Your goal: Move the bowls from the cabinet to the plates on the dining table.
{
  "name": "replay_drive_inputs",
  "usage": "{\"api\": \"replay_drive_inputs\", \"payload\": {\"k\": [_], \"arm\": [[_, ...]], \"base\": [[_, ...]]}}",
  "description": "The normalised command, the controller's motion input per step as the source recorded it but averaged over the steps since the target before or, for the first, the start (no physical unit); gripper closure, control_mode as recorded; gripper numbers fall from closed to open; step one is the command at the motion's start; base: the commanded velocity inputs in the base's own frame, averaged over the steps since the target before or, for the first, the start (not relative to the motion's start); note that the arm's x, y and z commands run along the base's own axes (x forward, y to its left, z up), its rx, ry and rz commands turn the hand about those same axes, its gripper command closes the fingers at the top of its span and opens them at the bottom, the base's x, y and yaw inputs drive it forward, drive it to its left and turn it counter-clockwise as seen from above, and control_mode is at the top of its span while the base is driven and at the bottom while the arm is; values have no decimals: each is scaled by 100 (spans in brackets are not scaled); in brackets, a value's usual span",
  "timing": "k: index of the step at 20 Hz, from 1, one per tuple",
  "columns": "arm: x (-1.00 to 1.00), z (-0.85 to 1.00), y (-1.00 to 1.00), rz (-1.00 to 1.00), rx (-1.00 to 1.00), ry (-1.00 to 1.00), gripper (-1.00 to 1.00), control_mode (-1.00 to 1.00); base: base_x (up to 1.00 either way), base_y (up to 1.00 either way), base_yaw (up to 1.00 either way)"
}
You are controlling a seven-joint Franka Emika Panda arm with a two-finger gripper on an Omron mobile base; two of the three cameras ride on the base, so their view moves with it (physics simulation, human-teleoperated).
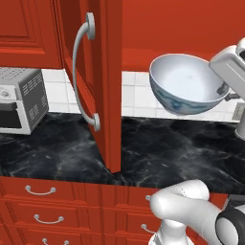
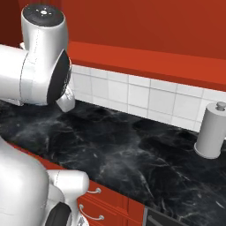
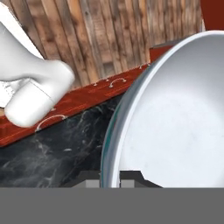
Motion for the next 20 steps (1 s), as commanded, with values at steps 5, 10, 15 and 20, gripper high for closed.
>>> {"api": "replay_drive_inputs", "payload": {"k": [5,10,15,20], "arm": [[-34,-5,0,-7,0,-6,100,-100],[-27,0,0,-11,0,-6,100,-100],[-21,0,0,-12,0,-4,100,-100],[-16,0,-3,-12,0,0,100,-100]], "base": [[0,0,0],[0,0,0],[0,0,0],[0,0,0]]}}
